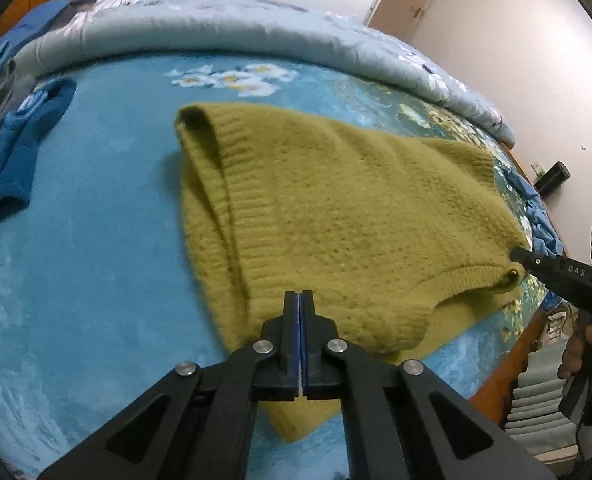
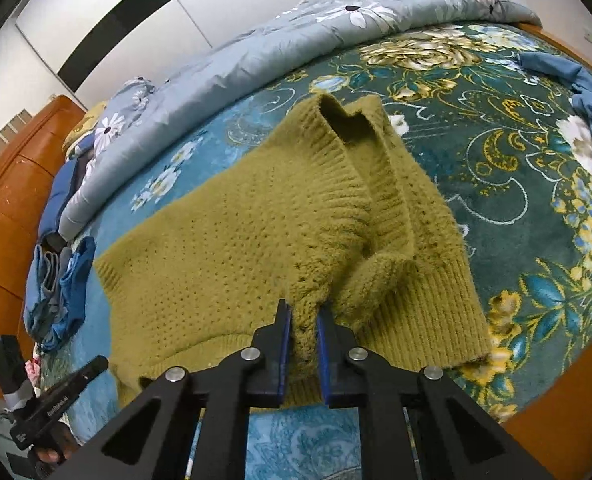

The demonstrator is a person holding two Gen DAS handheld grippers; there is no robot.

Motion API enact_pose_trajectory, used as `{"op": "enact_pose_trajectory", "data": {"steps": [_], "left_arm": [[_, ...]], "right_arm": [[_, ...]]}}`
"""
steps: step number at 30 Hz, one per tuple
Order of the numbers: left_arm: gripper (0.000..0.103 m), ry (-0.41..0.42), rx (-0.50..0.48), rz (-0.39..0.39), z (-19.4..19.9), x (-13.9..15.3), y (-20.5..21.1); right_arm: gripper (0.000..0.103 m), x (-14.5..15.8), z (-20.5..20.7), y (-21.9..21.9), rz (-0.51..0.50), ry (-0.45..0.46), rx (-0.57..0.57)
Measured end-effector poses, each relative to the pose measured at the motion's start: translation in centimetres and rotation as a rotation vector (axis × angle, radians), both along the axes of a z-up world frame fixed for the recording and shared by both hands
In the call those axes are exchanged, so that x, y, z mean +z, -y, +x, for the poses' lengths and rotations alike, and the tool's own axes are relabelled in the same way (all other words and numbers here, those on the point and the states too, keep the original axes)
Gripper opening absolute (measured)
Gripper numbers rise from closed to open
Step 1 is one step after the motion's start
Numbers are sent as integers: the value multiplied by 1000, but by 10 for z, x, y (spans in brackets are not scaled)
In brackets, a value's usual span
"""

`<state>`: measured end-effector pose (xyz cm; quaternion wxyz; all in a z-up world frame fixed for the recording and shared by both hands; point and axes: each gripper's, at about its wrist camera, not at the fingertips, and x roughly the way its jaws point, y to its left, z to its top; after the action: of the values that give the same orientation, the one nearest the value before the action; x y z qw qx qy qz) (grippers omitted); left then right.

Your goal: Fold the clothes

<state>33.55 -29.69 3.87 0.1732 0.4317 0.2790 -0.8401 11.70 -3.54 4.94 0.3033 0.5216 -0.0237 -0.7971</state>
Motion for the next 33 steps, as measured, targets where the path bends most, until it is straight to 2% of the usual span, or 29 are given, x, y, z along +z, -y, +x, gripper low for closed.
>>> {"op": "enact_pose_trajectory", "data": {"steps": [2, 4, 6, 8, 9, 14, 17, 18, 21, 24, 25, 27, 29, 33], "left_arm": [[2, -8, 2, 8, 3, -2, 5], [12, 2, 21, -19, 3, -3, 8], [39, -10, 35, -28, 4, -5, 14], [51, -26, 20, -2, 5, -8, 19], [52, -29, 8, 7, 4, -10, 19], [52, -5, -56, 6, -8, -22, 13], [51, 6, -61, -31, -11, -23, 8], [47, 5, -65, -45, -12, -22, 6], [44, 13, -98, -103, -16, -16, -1], [43, -6, -142, -96, -19, -13, -5], [41, -19, -143, -92, -18, -12, -4], [23, -33, -139, -88, -17, -10, 0], [11, -39, -137, -84, -17, -9, 3], [11, -6, -121, -26, -22, -20, 11]], "right_arm": [[13, -2, 1, -1, -1, 6, 1], [13, -4, 0, -2, -2, 15, 1], [13, -5, 0, -3, -2, 21, 1], [13, -5, 0, -3, -1, 23, 1], [13, -5, 0, -2, 2, 24, -3], [13, -9, -1, -2, 9, 36, -6], [13, -12, -3, -3, 10, 49, -11], [13, -13, -3, -3, 11, 52, -11], [13, -15, -4, -3, 14, 58, -11], [13, -17, -5, -4, 11, 65, -15], [13, -17, -5, -4, 10, 66, -17], [13, -17, -5, -5, 8, 70, -21], [13, -18, -5, -5, 7, 73, -24], [13, -19, -5, -4, 5, 83, -28]]}}
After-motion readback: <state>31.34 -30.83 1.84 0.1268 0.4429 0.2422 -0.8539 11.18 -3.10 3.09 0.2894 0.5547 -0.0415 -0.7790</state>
